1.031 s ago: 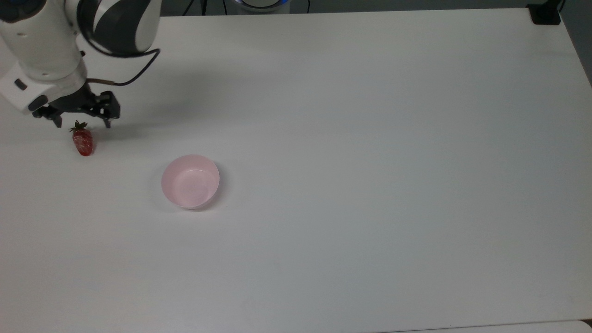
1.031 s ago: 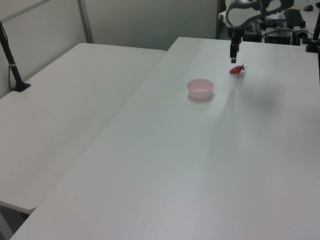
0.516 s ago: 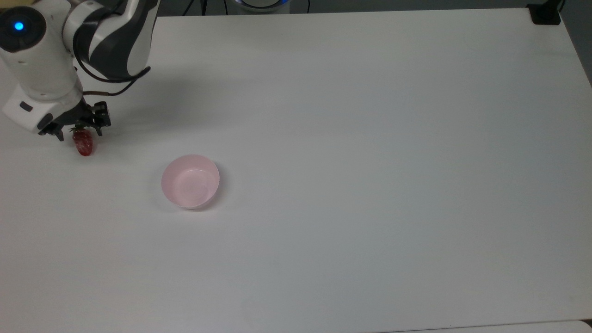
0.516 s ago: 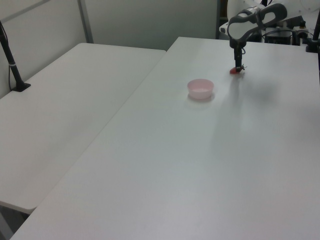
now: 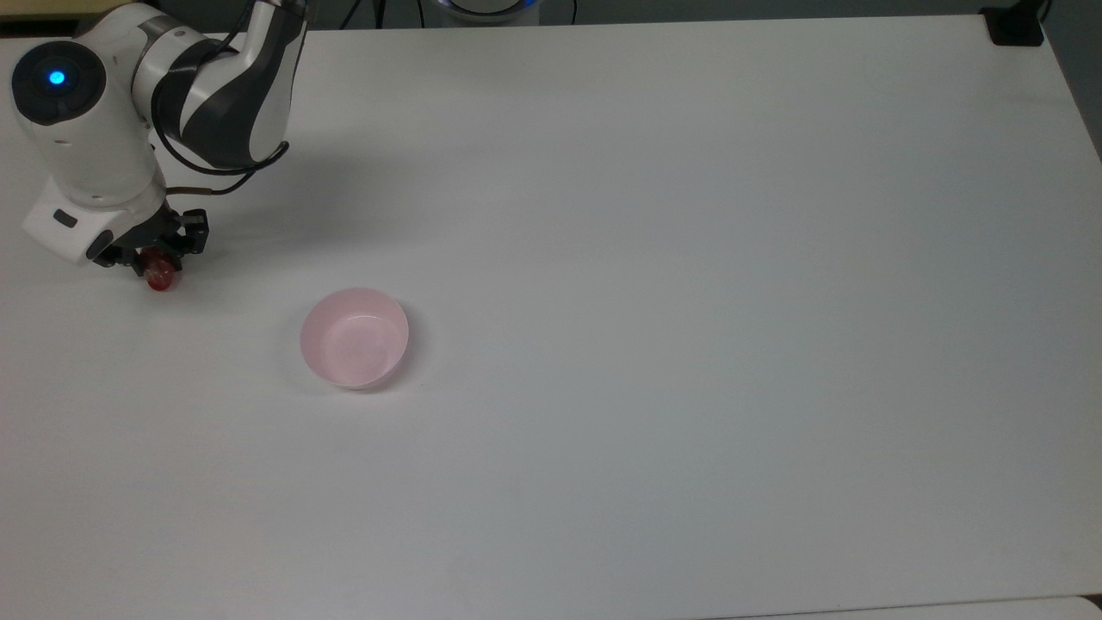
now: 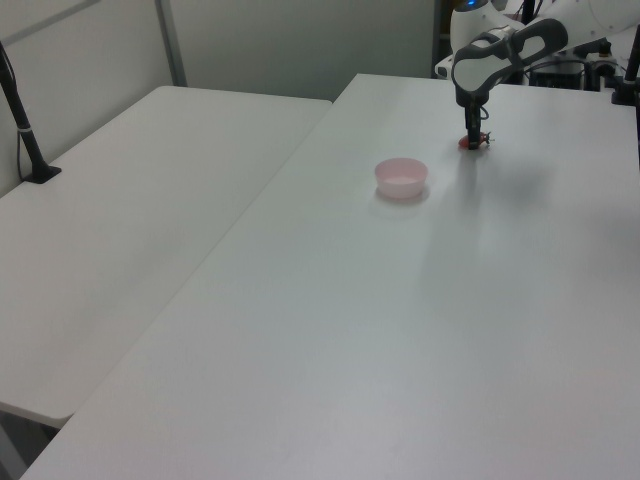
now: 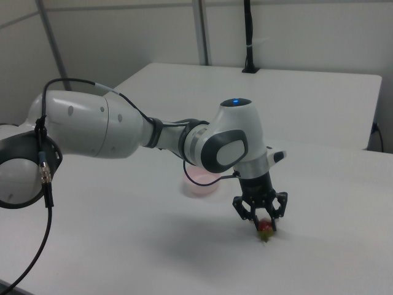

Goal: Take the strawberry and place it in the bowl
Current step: 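Carry the held strawberry over the pink bowl and release it inside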

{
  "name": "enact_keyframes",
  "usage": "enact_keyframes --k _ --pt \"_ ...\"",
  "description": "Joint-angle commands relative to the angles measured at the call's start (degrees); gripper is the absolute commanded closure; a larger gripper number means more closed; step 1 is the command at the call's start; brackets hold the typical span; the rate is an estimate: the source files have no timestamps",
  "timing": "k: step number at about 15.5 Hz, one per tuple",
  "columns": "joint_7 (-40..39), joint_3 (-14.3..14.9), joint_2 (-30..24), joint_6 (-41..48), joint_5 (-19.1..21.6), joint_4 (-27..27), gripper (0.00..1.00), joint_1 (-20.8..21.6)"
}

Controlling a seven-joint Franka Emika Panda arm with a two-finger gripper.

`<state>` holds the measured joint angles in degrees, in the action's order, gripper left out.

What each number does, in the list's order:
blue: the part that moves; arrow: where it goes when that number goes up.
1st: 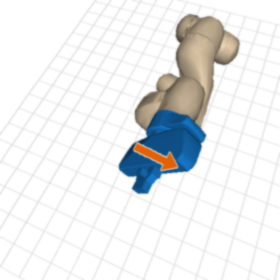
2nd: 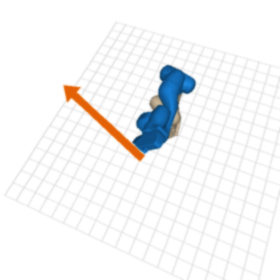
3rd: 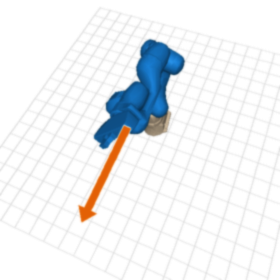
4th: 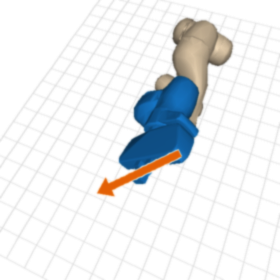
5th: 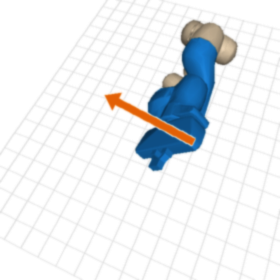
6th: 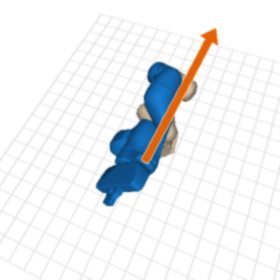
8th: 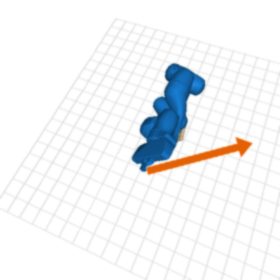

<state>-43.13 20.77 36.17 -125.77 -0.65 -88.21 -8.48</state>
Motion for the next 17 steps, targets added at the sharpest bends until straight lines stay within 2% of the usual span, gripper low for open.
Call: enact_keyframes --k 1,4,6,8,11,13,15,17 --pt "-2.14 0.33 -1.18 -1.23 1.00 -1.52 0.74 0.31" --pt "-1.26 0.41 -4.34 -0.79 1.70 -1.52 0.74 0.66" --pt "-1.26 0.76 -6.80 0.78 6.07 -1.08 0.73 2.05" --pt "-1.08 3.38 -8.65 2.71 9.60 -0.91 0.73 6.43" --pt "3.73 10.15 -8.31 2.90 14.78 -0.38 0.72 17.32" --pt "6.72 11.05 -8.04 2.90 17.68 -0.12 0.72 21.30" --pt "11.11 11.05 -7.52 2.72 18.05 -0.12 0.71 24.55" --pt "14.90 10.00 -5.77 2.46 17.70 0.67 0.70 25.97"
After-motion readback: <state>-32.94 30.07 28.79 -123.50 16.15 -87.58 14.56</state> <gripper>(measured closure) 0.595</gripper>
